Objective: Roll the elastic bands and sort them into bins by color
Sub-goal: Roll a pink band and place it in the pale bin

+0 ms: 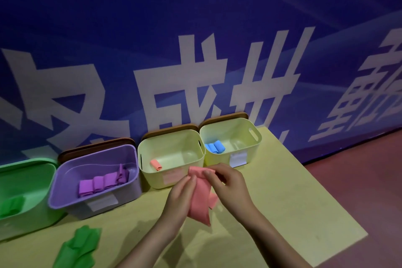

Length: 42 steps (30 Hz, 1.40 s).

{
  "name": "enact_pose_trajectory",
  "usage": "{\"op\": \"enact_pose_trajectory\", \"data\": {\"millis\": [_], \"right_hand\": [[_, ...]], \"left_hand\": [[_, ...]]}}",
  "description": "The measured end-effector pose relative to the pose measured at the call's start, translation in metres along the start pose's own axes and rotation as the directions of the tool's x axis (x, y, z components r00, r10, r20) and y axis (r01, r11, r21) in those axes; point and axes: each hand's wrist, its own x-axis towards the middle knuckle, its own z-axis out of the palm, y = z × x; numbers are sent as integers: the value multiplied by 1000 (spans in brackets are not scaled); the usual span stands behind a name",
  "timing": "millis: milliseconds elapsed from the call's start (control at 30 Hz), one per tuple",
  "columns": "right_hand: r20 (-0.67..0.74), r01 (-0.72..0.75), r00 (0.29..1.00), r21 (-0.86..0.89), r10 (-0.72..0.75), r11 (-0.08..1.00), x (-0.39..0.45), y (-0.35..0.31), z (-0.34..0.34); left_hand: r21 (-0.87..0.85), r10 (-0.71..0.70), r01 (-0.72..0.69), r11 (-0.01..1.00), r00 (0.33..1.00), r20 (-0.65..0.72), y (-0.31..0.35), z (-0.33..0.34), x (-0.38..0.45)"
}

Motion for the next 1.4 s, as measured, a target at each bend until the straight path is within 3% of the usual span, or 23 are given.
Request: {"op": "enact_pose_trajectory", "data": {"millis": [133, 333, 500, 600, 667, 733, 833, 967, 1200, 1333, 1400], "right_hand": [[-79, -90, 992, 96, 98, 991, -7, -4, 0], [-194, 130, 970, -101, -148, 986, -18, 3, 1], [-32, 338, 930, -316, -366, 886, -22, 18, -11], [97, 421, 903, -393, -418, 818, -22, 22, -23], [192, 456, 890, -401, -414, 795, -22, 22, -29], [237, 421, 903, -329, -357, 845, -24, 19, -35], [170, 190, 971, -118, -169, 975, -28, 13, -37], [79, -73, 995, 61, 68, 996, -30, 3, -29], [26, -126, 992, 152, 124, 980, -28, -4, -21], [53, -124, 992, 165, 116, 979, -29, -7, -15], [43, -90, 996, 150, 84, 985, -30, -10, -13]], "left_hand": [[85, 54, -53, 995, 998, -17, 1, 7, 2], [22, -22, 22, 1000, 999, -32, 12, 17, -7], [8, -78, 78, 997, 997, 1, 4, 17, -3], [-92, -111, 125, 988, 984, 139, 0, 15, -4], [-9, -81, 83, 996, 987, 140, -4, 14, -4], [28, -51, 48, 998, 991, 123, -9, 13, -5], [54, -34, 28, 998, 992, 125, -6, 15, -8], [36, 19, -27, 999, 982, 187, -1, 12, -7], [30, 48, -53, 998, 989, 142, -2, 2, -3], [244, 259, -287, 927, 956, 139, -3, 1, -6], [266, 356, -380, 886, 925, 134, -5, 0, -8]]}}
